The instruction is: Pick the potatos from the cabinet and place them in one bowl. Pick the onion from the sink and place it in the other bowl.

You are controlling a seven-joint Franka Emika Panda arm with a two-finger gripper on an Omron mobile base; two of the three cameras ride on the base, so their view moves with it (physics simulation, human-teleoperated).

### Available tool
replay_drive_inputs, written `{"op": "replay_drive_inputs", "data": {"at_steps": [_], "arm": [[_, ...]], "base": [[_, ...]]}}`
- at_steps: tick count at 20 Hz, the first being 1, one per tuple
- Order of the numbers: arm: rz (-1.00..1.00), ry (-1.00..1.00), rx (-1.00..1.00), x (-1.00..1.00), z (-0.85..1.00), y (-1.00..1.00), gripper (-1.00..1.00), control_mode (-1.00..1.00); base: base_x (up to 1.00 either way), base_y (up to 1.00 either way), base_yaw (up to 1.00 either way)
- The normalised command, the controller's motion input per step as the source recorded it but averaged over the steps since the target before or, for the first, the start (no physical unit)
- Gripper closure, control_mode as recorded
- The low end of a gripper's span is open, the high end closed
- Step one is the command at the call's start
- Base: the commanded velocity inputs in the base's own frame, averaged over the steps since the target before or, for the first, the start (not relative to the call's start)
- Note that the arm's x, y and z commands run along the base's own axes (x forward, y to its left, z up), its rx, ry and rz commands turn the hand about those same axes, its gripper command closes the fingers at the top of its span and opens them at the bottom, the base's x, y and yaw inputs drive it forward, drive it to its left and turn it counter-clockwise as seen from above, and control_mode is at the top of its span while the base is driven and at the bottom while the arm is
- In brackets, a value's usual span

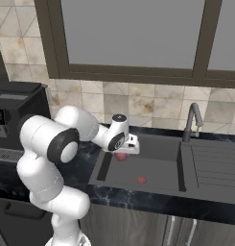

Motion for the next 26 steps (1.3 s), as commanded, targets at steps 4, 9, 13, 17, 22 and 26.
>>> {"op": "replay_drive_inputs", "data": {"at_steps": [4,9,13,17,22,26], "arm": [[-0.08,0.00,0.00,-0.35,0.53,0.00,1.00,-1.00],[-0.09,0.00,0.00,-0.35,0.47,0.00,1.00,-1.00],[-0.09,0.00,0.00,-0.33,0.51,0.00,1.00,-1.00],[-0.12,0.00,0.00,-0.34,0.43,0.00,1.00,-1.00],[-0.09,-0.01,0.00,-0.33,0.36,0.00,1.00,-1.00],[-0.02,-0.06,0.00,-0.34,0.25,0.00,1.00,-1.00]], "base": [[0.00,0.00,0.00],[0.00,0.00,0.00],[0.00,0.00,0.00],[0.00,0.00,0.00],[0.00,0.00,0.00],[0.00,0.00,0.00]]}}
